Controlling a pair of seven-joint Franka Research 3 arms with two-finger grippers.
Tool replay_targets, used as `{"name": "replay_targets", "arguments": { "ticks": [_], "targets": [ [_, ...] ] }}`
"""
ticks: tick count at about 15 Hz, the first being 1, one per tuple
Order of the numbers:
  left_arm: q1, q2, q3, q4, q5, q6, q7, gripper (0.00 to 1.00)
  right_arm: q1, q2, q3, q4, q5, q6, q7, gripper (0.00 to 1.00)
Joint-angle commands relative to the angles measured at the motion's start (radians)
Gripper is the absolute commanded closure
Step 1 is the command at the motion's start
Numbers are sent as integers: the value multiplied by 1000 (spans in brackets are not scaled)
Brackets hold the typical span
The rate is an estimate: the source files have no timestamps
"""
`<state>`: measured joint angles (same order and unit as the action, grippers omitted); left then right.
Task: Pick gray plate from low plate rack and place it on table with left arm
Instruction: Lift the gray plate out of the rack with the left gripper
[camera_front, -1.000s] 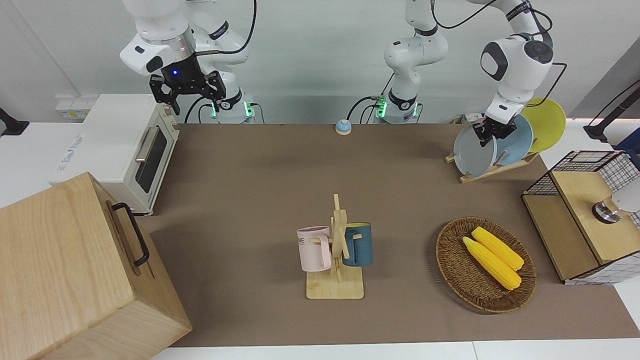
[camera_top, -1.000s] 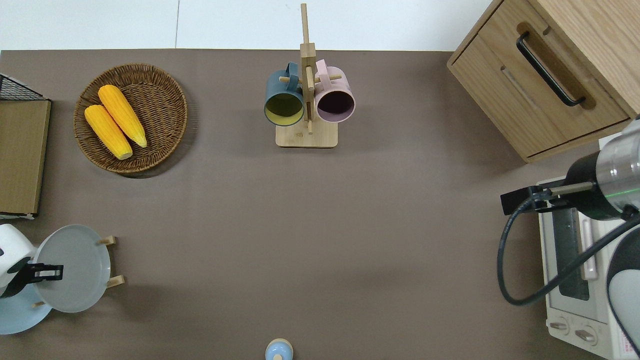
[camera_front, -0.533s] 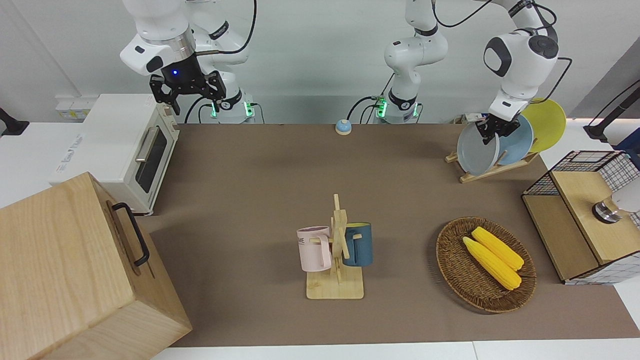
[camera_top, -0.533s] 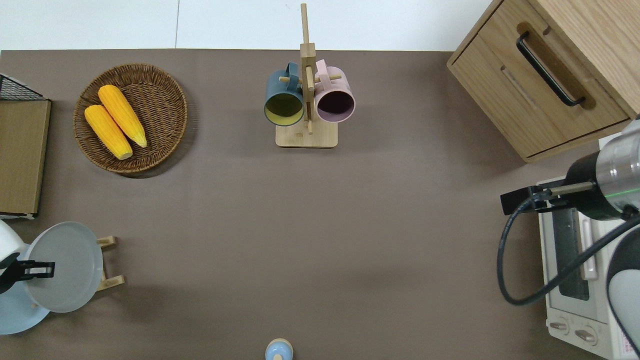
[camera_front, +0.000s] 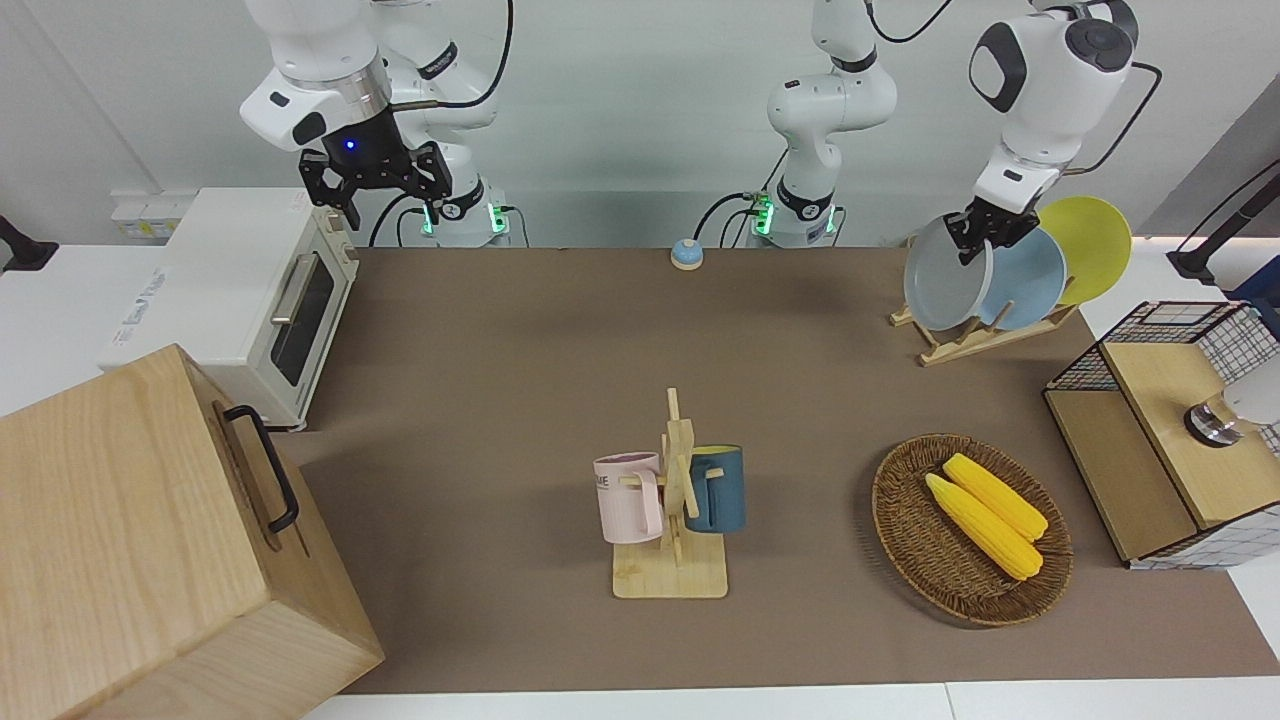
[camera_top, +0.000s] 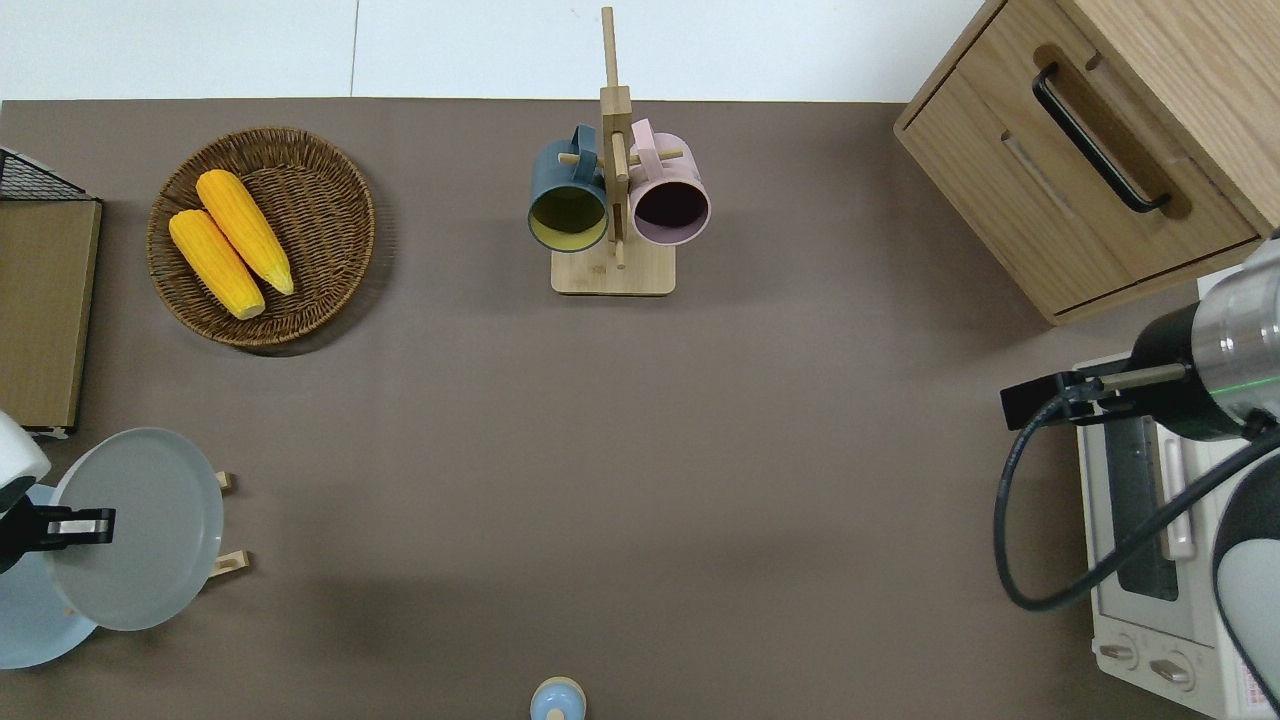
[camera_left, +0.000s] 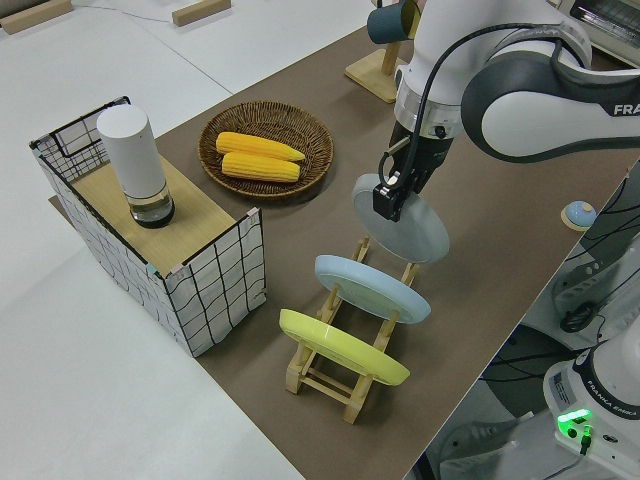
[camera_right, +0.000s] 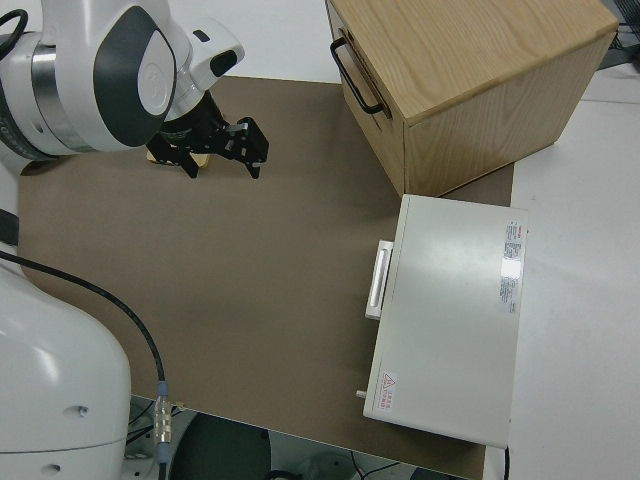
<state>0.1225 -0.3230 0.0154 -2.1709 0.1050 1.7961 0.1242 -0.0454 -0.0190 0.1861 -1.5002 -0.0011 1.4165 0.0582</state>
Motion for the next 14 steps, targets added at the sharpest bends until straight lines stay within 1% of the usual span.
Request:
{"name": "replay_targets", "arguments": {
  "ticks": [1,4,7,8,10,13,14],
  "targets": [
    [-30,-27,-20,14,-86,-66,-92,1000,-10,-2,6,6,10,-14,0,13],
    [-30,-34,-63,13,-246,-80,-210,1000,-10,-2,6,6,10,-14,0,13],
    [-30,-45,-119,-1,-333,-60,-296,1000,-10,-2,6,6,10,-14,0,11],
    [-30,-51,-141,-9,-349,-52,-314,1000,-10,-2,6,6,10,-14,0,13],
    [-30,-67,-152,-36,-398,-37,-321,1000,-10,-2,6,6,10,-14,-1,11],
    [-30,-77,-169,-91,-476,29,-322,1000,-10,-2,6,6,10,-14,0,13],
    [-30,-76,-170,-114,-507,67,-322,1000,-10,-2,6,6,10,-14,0,11]
  ]
}}
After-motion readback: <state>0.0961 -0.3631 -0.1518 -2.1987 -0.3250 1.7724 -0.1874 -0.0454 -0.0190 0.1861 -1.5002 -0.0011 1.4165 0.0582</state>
